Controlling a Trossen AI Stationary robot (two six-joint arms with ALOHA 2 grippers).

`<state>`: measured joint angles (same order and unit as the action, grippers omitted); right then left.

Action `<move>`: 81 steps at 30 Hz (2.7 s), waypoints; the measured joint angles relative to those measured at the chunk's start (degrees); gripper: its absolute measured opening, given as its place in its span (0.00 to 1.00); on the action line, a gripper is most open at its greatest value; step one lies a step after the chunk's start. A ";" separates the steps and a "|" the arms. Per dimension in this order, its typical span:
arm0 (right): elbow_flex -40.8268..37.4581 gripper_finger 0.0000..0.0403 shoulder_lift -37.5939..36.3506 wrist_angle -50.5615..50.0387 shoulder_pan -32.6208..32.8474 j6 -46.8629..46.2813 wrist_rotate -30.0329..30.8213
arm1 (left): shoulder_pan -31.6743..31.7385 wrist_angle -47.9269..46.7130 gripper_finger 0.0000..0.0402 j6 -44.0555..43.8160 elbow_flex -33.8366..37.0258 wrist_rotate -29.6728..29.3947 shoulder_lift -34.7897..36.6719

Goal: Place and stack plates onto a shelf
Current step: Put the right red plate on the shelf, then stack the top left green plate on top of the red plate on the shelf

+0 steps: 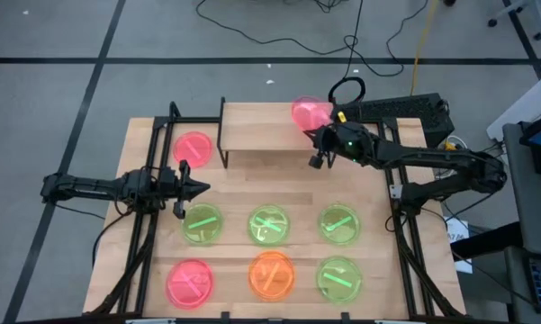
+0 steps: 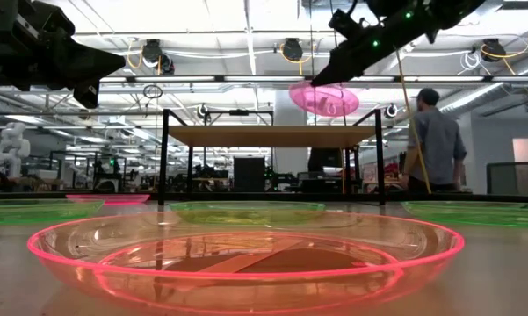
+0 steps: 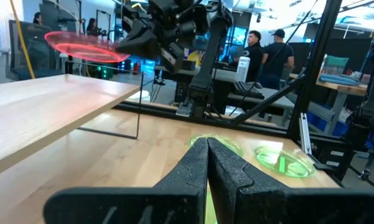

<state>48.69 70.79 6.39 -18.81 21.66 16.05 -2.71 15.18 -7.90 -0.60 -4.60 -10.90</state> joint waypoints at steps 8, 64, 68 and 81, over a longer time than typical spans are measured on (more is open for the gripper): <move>0.02 0.00 7.13 2.13 -1.88 0.25 -2.49 | 0.00 0.01 0.02 0.00 0.02 0.00 -0.01; -23.46 0.23 -27.93 16.66 8.55 -10.97 -5.88 | 0.01 0.13 0.02 0.36 0.02 -0.02 -0.02; -28.89 0.23 -31.65 21.01 9.15 -13.53 -5.86 | 0.06 4.10 0.02 2.03 0.02 -0.02 -0.02; -31.72 0.23 -37.49 22.36 9.34 -14.49 -5.86 | 0.06 22.00 0.02 7.22 -0.06 -7.00 -0.01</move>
<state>16.97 33.30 28.75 -9.47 7.18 10.19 -2.66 37.18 -0.68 -0.66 -11.60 -10.90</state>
